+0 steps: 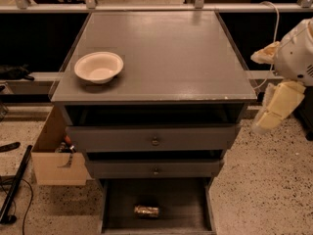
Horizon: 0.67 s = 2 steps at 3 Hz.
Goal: Pick orange can from bottom drawer and place on counter
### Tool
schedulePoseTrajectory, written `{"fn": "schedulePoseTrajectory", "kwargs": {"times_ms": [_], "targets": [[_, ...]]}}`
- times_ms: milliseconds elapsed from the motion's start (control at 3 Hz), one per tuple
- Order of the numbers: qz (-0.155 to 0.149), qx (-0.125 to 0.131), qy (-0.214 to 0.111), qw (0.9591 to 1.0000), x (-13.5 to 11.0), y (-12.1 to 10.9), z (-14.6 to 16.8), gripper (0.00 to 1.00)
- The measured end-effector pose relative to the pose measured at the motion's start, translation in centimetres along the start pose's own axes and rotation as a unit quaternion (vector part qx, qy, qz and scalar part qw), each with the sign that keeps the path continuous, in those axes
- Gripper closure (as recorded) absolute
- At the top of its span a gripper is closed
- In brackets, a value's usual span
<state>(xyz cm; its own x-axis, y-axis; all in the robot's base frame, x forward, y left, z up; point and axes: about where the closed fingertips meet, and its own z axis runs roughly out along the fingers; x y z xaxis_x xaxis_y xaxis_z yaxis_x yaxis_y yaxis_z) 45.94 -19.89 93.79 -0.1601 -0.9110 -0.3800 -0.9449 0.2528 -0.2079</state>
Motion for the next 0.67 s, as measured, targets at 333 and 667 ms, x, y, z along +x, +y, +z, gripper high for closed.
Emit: {"fn": "schedulePoseTrajectory", "kwargs": {"times_ms": [333, 667], "targets": [[-0.028, -0.036, -0.052, 0.9976, -0.15, 0.46, 4.36, 0.0], [-0.028, -0.036, -0.052, 0.9976, -0.15, 0.47, 4.37, 0.0]]}}
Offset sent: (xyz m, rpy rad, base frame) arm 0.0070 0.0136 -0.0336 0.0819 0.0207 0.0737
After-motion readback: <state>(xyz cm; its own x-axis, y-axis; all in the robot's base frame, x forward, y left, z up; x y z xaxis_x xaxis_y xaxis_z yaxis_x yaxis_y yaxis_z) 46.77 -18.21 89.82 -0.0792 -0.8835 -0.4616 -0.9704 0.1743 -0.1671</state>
